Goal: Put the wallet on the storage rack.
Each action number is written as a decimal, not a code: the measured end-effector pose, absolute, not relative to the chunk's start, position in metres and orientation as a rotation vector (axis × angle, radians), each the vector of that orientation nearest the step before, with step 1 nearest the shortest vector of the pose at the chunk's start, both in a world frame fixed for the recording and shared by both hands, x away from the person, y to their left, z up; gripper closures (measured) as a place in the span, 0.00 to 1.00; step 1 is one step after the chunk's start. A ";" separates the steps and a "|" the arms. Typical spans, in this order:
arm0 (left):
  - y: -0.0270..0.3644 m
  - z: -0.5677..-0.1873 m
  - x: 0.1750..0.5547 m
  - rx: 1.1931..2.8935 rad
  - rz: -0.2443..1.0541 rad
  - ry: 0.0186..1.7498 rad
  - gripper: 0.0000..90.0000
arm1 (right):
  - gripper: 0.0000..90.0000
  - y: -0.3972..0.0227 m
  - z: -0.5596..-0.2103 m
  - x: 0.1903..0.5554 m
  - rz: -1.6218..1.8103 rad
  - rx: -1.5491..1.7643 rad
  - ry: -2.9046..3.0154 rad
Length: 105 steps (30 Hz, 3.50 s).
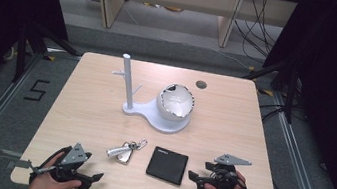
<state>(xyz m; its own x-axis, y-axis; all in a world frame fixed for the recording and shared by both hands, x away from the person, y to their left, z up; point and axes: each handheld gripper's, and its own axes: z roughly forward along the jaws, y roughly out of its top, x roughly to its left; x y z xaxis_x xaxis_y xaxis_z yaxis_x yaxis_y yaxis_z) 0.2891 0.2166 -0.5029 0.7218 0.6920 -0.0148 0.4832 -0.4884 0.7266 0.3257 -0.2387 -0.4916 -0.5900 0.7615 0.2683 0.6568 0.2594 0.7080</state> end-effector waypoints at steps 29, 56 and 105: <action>0.151 -0.484 0.316 2.175 0.308 0.714 0.86 | 0.26 -0.241 -0.492 0.327 1.380 1.499 2.350; 0.073 -0.501 0.368 2.283 0.244 0.724 0.96 | 0.29 -0.232 -0.499 0.327 1.396 1.503 2.395; 0.058 -0.504 0.351 2.375 0.178 0.615 0.99 | 0.67 -0.209 -0.515 0.372 1.421 1.777 2.346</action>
<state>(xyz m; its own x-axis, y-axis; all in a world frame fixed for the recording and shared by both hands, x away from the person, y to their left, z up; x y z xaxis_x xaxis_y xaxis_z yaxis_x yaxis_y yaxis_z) 0.3512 0.0576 -0.5035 0.8795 0.4748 -0.0333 0.3833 -0.6651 0.6409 0.3715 -0.2095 -0.5149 -0.4031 0.7226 0.5615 0.8325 0.0347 0.5529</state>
